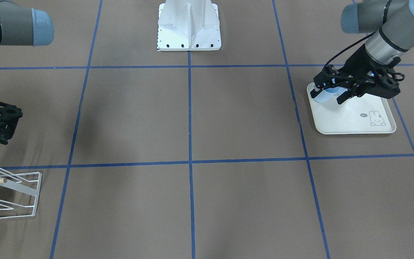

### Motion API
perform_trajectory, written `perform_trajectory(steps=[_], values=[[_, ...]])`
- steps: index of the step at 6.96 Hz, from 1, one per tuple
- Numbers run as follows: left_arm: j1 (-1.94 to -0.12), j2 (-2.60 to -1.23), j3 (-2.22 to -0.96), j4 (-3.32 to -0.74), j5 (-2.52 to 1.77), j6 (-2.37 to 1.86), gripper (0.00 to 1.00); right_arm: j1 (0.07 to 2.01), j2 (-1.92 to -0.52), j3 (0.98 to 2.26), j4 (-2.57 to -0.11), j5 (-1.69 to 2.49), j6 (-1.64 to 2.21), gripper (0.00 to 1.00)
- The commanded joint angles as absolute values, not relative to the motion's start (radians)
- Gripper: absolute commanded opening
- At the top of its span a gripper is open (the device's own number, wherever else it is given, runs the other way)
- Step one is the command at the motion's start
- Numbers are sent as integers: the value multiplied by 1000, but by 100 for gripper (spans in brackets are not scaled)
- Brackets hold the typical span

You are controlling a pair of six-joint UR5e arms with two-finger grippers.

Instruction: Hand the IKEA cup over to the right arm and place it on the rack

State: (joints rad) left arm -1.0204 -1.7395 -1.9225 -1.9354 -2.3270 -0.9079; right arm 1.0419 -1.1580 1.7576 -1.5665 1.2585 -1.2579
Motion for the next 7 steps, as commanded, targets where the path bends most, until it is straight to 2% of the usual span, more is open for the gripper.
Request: perform_trajectory(steps=[1,3,7], values=[[-1020,-1740,-1924,-1936,-2327,-910,100,1042,-1155,1662,-1519,1246,-1287,38],[-1020,-1738,-1928,-1936,-2327,-910,100,1039,-1158,1577,-1412,1246,-1302,39],[-1020,-1738,-1928,-1936,-2327,-911,100,1013,-1169,1574,-1420,1233,-1305,41]])
